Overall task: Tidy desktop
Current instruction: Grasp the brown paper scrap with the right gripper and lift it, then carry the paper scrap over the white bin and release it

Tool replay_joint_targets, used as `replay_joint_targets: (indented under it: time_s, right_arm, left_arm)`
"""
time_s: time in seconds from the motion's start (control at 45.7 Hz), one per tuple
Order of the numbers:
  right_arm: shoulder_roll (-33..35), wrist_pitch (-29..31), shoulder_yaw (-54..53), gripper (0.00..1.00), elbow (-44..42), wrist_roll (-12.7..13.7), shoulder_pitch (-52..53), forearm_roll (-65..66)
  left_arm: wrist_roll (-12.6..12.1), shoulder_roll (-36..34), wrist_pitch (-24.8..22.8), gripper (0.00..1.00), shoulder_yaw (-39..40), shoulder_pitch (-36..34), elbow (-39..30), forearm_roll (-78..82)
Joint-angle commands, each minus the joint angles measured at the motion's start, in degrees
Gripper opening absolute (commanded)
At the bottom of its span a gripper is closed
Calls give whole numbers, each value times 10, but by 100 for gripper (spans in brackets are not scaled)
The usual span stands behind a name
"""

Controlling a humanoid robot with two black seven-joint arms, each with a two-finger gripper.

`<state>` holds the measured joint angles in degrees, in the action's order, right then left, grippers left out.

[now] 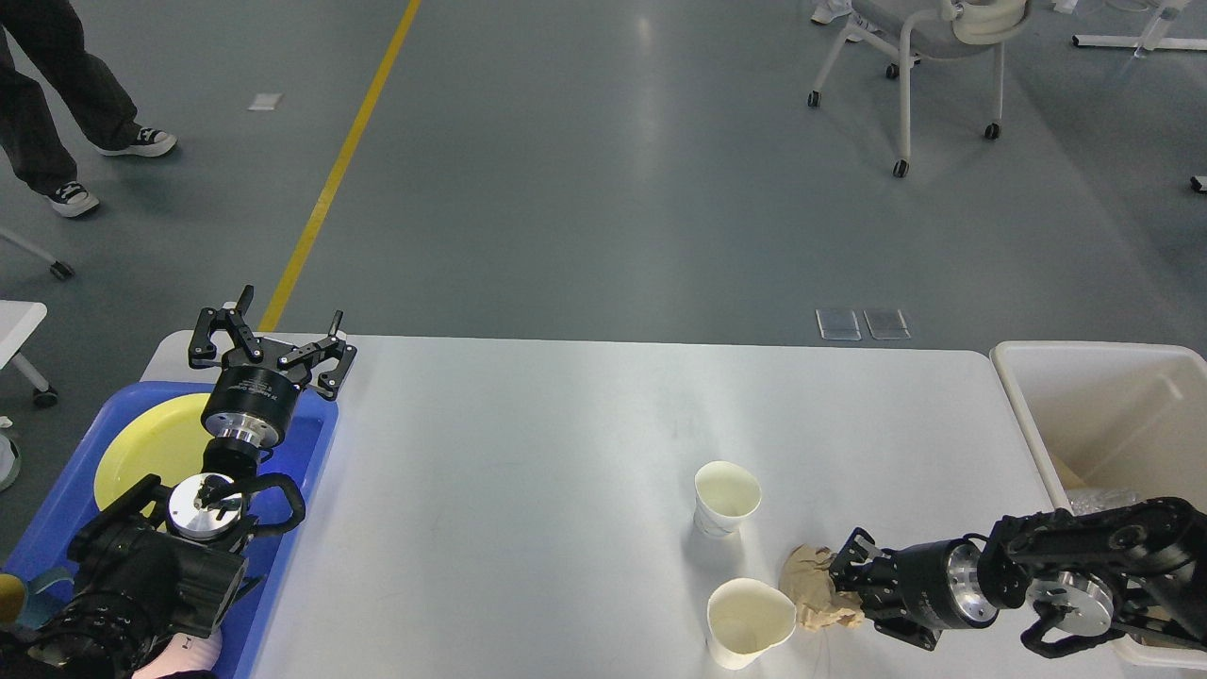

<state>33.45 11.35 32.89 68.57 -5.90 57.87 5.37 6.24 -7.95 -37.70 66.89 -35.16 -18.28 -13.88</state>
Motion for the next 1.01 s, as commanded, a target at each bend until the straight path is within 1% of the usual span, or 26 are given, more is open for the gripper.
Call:
replay_joint_targets:
  time_s: [0.0,0.197,0.438,0.678,0.722,0.788,0.875,0.985]
  right_arm:
    - [16,3,6,0,1,0,14,2]
    - [79,21,31,0,1,5,120,55]
    - [76,34,111,0,3,11,287,116]
    - [-1,34,181,0,9,14,439,175]
    - [-30,34,205,0,24,13,479,176]
    - [-52,36,227,0,44,13,514,176]
    - [-87,57,236,0,70,13,557,175]
    - [-109,75,234,0,91,12,587,174]
  left_arm:
    - [0,0,0,100,0,1,0,0]
    - [0,0,0,100,0,0,-1,0]
    - [0,0,0,100,0,0,0,0]
    - [0,0,0,100,0,0,-1,1]
    - [0,0,0,100,0,0,-1,0]
    - [0,0,0,100,0,0,-1,0]
    - [0,0,0,100,0,0,0,1]
    - [0,0,0,100,0,0,-1,0]
